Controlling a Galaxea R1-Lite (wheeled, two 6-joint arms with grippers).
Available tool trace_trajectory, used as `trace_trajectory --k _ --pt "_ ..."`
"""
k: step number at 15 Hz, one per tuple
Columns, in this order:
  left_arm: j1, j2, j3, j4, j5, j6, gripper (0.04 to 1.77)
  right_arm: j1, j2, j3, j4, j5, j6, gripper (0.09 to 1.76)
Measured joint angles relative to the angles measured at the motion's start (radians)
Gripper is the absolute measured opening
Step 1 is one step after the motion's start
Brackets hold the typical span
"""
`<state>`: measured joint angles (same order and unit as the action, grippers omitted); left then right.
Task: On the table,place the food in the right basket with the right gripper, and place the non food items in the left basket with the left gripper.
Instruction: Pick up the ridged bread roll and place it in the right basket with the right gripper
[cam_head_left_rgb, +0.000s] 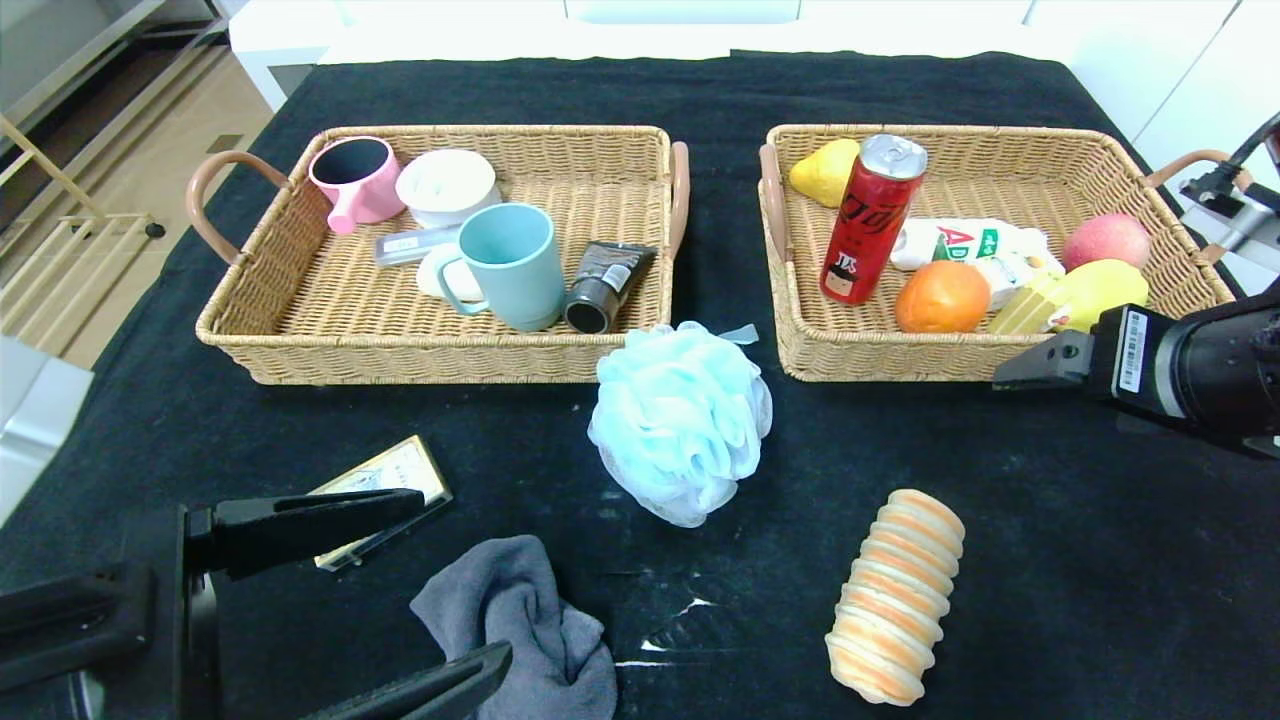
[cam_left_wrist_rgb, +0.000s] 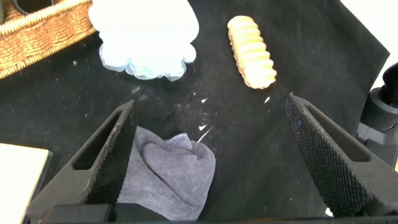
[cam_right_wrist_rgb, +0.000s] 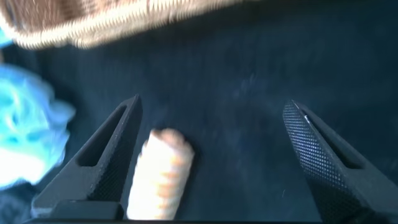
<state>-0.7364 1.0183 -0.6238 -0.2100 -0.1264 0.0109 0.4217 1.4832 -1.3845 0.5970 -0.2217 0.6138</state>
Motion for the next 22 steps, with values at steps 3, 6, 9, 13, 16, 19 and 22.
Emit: trace_trajectory --k 3,6,9,13,16,19,22 --pt "0.0 0.0 0.0 0.0 0.0 0.0 1.72 0.069 0.001 0.016 0.036 0.001 0.09 1.67" --pt "0.0 0.0 0.0 0.0 0.0 0.0 1.72 0.176 0.027 0.029 0.078 0.001 0.176 1.68" --pt "0.0 0.0 0.001 0.0 0.0 0.0 1.72 0.253 0.073 0.034 0.101 0.001 0.219 1.69" --pt "0.0 0.0 -0.001 -0.003 0.0 0.0 1.72 0.303 0.137 0.033 0.127 0.0 0.286 1.7" --pt "0.0 -0.001 -0.001 -0.003 0.0 0.0 1.72 0.312 0.176 0.029 0.129 0.0 0.301 1.7" --pt "0.0 -0.002 -0.001 -0.003 -0.001 0.0 1.72 0.314 0.201 0.036 0.129 0.001 0.316 1.7" --pt "0.0 -0.003 -0.001 -0.003 -0.001 0.0 1.72 0.317 0.222 0.036 0.127 0.001 0.324 1.7"
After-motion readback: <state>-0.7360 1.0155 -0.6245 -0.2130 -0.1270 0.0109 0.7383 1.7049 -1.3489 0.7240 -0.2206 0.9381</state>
